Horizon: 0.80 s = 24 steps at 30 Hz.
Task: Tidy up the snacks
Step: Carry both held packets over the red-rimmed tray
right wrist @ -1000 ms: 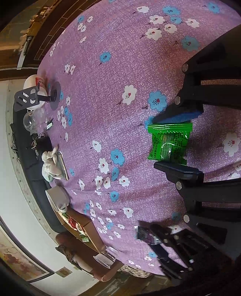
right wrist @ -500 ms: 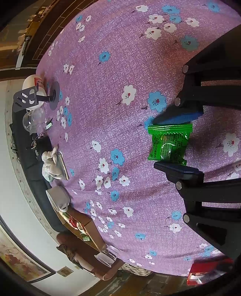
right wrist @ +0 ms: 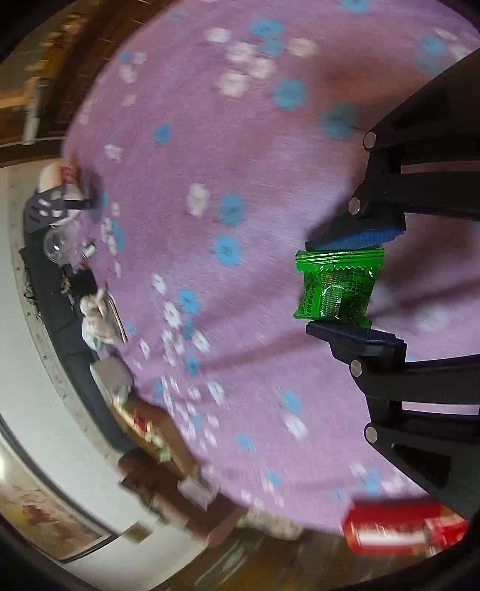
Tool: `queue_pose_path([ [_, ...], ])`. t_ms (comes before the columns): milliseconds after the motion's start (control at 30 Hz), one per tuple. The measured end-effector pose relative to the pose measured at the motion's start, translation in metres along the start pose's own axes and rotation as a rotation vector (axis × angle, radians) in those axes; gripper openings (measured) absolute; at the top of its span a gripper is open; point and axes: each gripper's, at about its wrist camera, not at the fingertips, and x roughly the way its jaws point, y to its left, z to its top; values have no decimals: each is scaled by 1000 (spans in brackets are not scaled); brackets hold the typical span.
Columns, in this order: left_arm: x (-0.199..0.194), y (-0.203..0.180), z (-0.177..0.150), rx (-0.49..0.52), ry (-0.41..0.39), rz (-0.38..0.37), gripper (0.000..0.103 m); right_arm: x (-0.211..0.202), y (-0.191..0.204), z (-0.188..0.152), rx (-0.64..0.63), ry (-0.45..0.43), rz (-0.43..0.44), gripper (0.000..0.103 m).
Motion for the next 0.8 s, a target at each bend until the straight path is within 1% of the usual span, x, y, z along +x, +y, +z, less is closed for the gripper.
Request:
queue_pose_path([
  [67, -7, 3, -2, -14, -7, -8, 33, -9, -2, -11, 20, 14, 51, 38],
  [200, -20, 10, -8, -38, -25, -23, 33, -35, 2, -32, 22, 6, 104, 38],
  [433, -29, 23, -18, -80, -29, -47, 33, -67, 22, -59, -27, -7, 141, 38],
  [600, -32, 40, -27, -115, -24, -38, 33, -75, 46, -72, -77, 4, 166, 38],
  [800, -34, 61, -35, -152, -21, -13, 33, -74, 80, -84, -140, 21, 179, 38],
])
